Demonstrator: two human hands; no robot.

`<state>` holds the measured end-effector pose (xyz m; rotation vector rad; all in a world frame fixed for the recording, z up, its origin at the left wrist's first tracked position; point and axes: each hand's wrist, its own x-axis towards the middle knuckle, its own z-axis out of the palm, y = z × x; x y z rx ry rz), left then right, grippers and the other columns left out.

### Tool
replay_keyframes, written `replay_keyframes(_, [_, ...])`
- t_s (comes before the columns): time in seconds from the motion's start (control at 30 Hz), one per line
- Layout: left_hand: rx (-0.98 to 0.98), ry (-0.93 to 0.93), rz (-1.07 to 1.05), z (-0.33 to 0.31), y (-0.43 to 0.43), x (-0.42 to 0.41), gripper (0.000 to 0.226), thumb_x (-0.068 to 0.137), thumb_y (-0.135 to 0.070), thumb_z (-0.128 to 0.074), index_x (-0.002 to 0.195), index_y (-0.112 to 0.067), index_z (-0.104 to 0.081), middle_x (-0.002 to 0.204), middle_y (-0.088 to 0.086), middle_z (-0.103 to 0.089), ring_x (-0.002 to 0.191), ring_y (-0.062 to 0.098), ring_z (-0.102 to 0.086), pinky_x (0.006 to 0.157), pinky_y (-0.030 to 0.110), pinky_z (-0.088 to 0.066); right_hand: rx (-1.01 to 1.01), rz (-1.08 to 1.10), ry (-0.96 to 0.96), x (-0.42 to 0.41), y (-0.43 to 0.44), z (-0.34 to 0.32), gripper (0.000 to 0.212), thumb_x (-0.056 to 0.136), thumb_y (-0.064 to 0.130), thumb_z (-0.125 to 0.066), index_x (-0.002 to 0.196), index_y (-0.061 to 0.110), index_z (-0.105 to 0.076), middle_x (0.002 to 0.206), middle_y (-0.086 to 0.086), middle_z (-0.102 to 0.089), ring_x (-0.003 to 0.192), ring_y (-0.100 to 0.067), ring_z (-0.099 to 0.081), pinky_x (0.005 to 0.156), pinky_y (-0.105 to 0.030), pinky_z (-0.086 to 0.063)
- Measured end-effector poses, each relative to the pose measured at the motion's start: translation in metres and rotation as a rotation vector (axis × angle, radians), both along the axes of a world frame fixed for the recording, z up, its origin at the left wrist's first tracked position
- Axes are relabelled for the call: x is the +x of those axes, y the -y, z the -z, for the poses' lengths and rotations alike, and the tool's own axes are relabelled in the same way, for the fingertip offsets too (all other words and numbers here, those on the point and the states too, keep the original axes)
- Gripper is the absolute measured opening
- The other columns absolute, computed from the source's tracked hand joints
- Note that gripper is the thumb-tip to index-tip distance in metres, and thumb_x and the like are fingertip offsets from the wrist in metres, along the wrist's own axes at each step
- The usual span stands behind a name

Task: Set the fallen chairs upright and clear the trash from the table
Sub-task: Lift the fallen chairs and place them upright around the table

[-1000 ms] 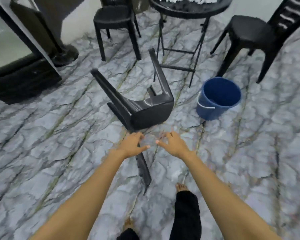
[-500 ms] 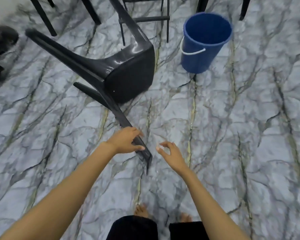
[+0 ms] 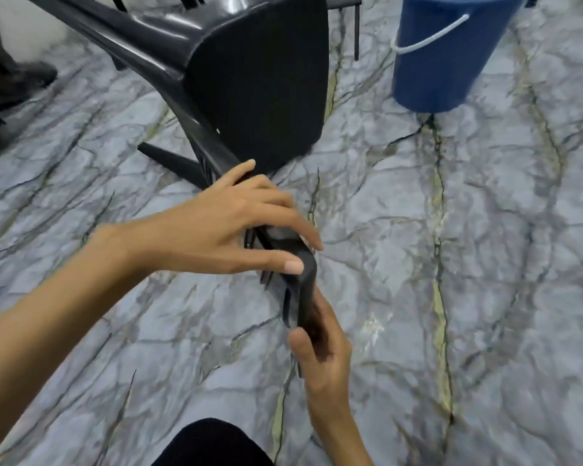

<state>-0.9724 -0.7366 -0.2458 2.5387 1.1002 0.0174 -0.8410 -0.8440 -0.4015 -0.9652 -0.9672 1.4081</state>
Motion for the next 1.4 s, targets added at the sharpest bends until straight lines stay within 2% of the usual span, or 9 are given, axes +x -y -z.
replay_keyframes(0.13, [-0.099,-0.039,0.033,-0.006,0.0,0.006,0.04,0.077,-0.07,-0.043,0.11,-0.052,-0.057,0.106,-0.024,-0.058,0.118,0.0,-0.044,0.116,0.055,0.003,0.037,0.109,0.036,-0.011,-0.003,0.003,0.068,0.076,0.07,-0.054,0.121,0.019,-0.06,0.074,0.02,-0.062,0.061,0.005,-0.052,0.057,-0.007,-0.038])
replay_keyframes(0.5, [-0.118,-0.015,0.014,-0.047,-0.017,0.012,0.035,0.075,-0.067,-0.047,0.105,-0.051,-0.057,0.104,-0.021,-0.058,0.113,0.005,-0.047,0.116,0.051,-0.001,0.122,0.3,0.102,-0.015,-0.019,-0.044,0.042,0.084,0.065,-0.047,0.117,0.042,-0.059,0.073,0.021,-0.065,0.058,0.003,-0.054,0.056,-0.011,-0.041])
replay_keyframes(0.6, [-0.161,0.045,-0.013,-0.104,-0.037,0.006,0.033,0.076,-0.064,-0.052,0.105,-0.049,-0.058,0.104,-0.018,-0.059,0.11,0.001,-0.048,0.113,0.035,-0.012,0.098,0.284,0.116,-0.011,-0.041,-0.109,0.045,0.081,0.068,-0.048,0.116,0.042,-0.058,0.083,0.026,-0.068,0.071,0.006,-0.06,0.064,-0.011,-0.045])
replay_keyframes(0.7, [-0.211,0.126,-0.045,-0.178,-0.057,-0.008,0.029,0.082,-0.053,-0.058,0.109,-0.041,-0.062,0.105,-0.022,-0.06,0.104,-0.004,-0.052,0.088,0.005,-0.032,0.131,0.213,0.147,-0.015,-0.066,-0.186,0.035,0.082,0.058,-0.052,0.115,0.047,-0.058,0.077,0.016,-0.069,0.064,0.004,-0.056,0.058,-0.012,-0.044])
replay_keyframes(0.83, [-0.255,0.202,-0.163,-0.275,-0.081,-0.043,0.031,0.082,-0.044,-0.054,0.112,-0.04,-0.061,0.121,-0.02,-0.058,0.116,-0.006,-0.049,0.092,0.003,-0.034,0.123,0.129,0.232,-0.034,-0.098,-0.302,0.027,0.083,0.06,-0.049,0.109,0.058,-0.057,0.076,-0.015,-0.063,0.054,-0.022,-0.049,0.05,-0.035,-0.041])
replay_keyframes(0.97, [-0.275,0.251,-0.305,-0.361,-0.106,-0.09,0.036,0.083,-0.047,-0.05,0.118,-0.044,-0.056,0.128,-0.025,-0.052,0.12,-0.015,-0.041,0.09,-0.005,-0.028,0.126,0.084,0.372,-0.069,-0.141,-0.403,0.045,0.084,0.065,-0.045,0.121,0.043,-0.059,0.075,0.008,-0.069,0.064,-0.007,-0.06,0.057,-0.024,-0.048])
replay_keyframes(1.07, [-0.237,0.292,-0.388,-0.397,-0.124,-0.118,0.04,0.08,-0.05,-0.052,0.119,-0.043,-0.054,0.132,-0.02,-0.051,0.119,-0.017,-0.04,0.092,-0.004,-0.027,0.135,0.059,0.449,-0.099,-0.168,-0.455,0.046,0.088,0.06,-0.046,0.125,0.035,-0.059,0.067,0.022,-0.058,0.065,0.005,-0.054,0.061,-0.01,-0.038])
replay_keyframes(1.2, [-0.237,0.289,-0.512,-0.44,-0.153,-0.169,0.043,0.079,-0.055,-0.049,0.12,-0.044,-0.054,0.134,-0.013,-0.052,0.125,0.01,-0.047,0.106,0.025,-0.035,0.046,-0.017,0.54,-0.15,-0.201,-0.517,0.054,0.087,0.062,-0.043,0.128,0.031,-0.057,0.104,0.011,-0.07,0.097,-0.004,-0.062,0.082,-0.024,-0.049])
replay_keyframes(1.4, [-0.332,0.338,-0.576,-0.464,-0.184,-0.225,0.034,0.08,-0.056,-0.053,0.113,-0.048,-0.057,0.129,-0.012,-0.055,0.121,0.012,-0.047,0.102,0.031,-0.034,0.069,-0.046,0.702,-0.201,-0.232,-0.548,0.049,0.087,0.065,-0.039,0.104,0.027,-0.065,0.064,0.011,-0.052,0.065,-0.008,-0.051,0.055,-0.021,-0.032])
